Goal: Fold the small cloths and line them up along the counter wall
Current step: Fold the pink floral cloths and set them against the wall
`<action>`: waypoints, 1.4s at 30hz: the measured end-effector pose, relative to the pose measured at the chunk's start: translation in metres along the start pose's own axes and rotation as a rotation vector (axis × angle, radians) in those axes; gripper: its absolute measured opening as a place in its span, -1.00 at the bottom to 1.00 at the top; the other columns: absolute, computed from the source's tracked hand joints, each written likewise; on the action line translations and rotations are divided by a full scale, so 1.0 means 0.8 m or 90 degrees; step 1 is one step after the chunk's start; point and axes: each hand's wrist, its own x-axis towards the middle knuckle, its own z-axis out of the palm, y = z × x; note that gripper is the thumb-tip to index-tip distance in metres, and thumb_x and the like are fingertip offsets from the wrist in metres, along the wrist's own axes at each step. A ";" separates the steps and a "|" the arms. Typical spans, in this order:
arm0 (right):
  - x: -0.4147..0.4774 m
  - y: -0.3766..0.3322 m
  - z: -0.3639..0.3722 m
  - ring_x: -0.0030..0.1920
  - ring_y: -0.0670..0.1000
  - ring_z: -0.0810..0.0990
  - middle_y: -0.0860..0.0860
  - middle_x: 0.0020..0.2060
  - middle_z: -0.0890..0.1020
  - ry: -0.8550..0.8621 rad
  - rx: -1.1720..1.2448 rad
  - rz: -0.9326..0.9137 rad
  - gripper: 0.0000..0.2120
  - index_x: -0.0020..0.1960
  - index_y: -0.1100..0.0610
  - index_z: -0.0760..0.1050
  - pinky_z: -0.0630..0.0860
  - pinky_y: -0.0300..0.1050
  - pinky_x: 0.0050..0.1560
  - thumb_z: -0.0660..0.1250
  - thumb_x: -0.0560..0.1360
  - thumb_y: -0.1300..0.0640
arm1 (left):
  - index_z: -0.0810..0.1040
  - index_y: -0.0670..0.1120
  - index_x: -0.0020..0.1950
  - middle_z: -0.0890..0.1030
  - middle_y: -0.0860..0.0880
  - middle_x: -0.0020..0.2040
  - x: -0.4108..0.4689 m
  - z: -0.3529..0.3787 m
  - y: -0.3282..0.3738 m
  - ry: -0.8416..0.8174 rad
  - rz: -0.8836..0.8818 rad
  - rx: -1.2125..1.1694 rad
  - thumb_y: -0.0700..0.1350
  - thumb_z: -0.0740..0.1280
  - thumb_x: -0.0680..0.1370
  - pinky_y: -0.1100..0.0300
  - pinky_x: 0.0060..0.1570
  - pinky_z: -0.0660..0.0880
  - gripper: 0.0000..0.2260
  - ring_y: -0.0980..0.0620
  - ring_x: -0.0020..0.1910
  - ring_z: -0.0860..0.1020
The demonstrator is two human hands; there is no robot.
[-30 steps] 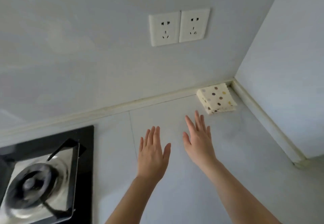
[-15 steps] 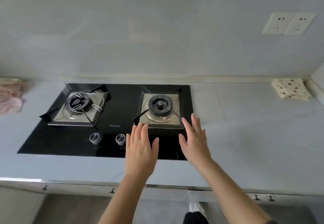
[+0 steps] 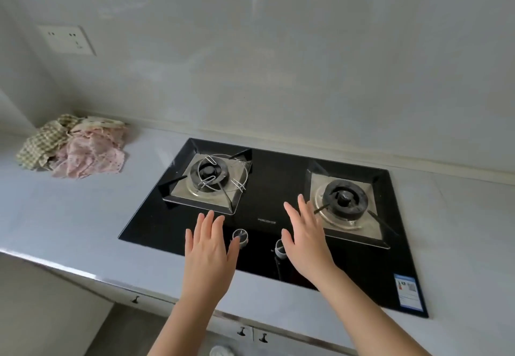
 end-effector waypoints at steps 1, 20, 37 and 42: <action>0.020 -0.015 0.013 0.54 0.03 -0.26 0.00 0.55 -0.19 -0.011 0.002 -0.005 -0.48 0.55 -0.01 0.01 -0.12 0.11 0.52 0.09 0.63 0.09 | 0.23 -0.08 0.48 0.15 -0.06 0.54 0.014 -0.003 -0.023 -0.001 -0.007 0.009 0.10 0.10 0.61 -0.04 0.49 -0.07 -0.52 -0.06 0.55 -0.02; 0.255 -0.297 0.198 0.53 0.10 -0.27 0.04 0.55 -0.21 -0.213 -0.075 -0.226 -0.47 0.56 0.01 -0.07 -0.15 0.14 0.52 0.02 0.64 0.06 | 0.15 -0.04 0.50 0.11 -0.03 0.55 0.166 -0.061 -0.337 -0.090 -0.229 0.093 0.14 0.01 0.63 -0.03 0.49 -0.08 -0.51 -0.03 0.55 -0.05; 0.455 -0.482 0.444 0.44 0.20 0.30 0.06 0.45 0.33 -0.159 -0.161 -0.101 -0.52 0.43 -0.04 0.33 0.31 0.37 0.30 0.08 0.52 -0.04 | 0.41 -0.07 0.41 0.35 -0.14 0.45 0.455 -0.060 -0.649 -0.104 0.096 0.177 0.09 0.03 0.53 -0.22 0.29 0.33 -0.48 -0.22 0.37 0.38; 0.465 -0.472 0.496 0.33 0.13 0.47 -0.06 0.32 0.51 -0.006 -0.222 -0.112 -0.56 0.32 -0.09 0.47 0.36 0.36 0.21 0.04 0.52 -0.08 | 0.23 0.07 0.51 0.17 -0.04 0.54 0.456 -0.023 -0.680 -0.026 0.131 0.105 0.15 -0.03 0.56 -0.16 0.37 0.20 -0.48 -0.17 0.48 0.21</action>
